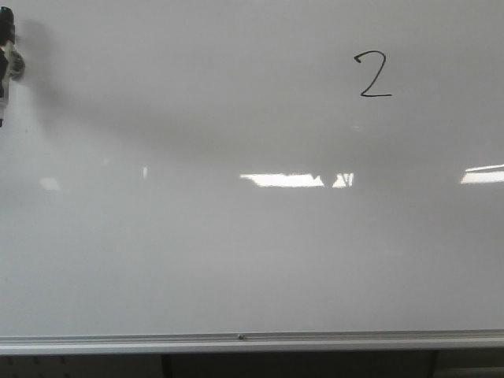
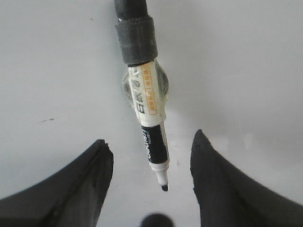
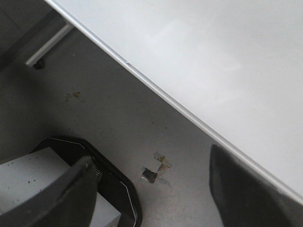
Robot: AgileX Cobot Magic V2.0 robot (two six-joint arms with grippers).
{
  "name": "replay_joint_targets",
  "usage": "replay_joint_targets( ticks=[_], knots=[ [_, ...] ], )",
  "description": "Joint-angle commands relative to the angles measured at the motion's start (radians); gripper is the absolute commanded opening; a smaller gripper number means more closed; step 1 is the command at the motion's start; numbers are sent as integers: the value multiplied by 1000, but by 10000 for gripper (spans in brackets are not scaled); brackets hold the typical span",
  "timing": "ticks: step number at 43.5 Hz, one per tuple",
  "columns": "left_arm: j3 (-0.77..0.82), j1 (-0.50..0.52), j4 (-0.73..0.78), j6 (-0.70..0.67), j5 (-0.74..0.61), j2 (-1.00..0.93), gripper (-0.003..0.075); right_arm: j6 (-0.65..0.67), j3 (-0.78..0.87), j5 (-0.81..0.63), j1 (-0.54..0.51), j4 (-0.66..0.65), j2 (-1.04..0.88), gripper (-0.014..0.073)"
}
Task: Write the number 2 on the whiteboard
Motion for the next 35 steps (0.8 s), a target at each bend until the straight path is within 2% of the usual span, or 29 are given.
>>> replay_joint_targets(
  ticks=[1, 7, 16, 26, 35],
  knots=[
    [-73, 2, 4, 0, 102, -112, 378, 167, -33, -26, -38, -68, -11, 528],
    [-128, 2, -1, 0, 313, -231, 375, 295, -33, -20, -89, -108, -32, 528],
    [-138, 2, -8, 0, 502, -431, 367, 328, -31, -5, -113, -120, -113, 472],
    [-83, 2, -14, 0, 635, -613, 367, 352, -30, 155, -113, -230, -203, 393],
    [9, 2, -16, 0, 636, -731, 367, 454, -14, 182, -113, -295, -300, 391]
  ],
)
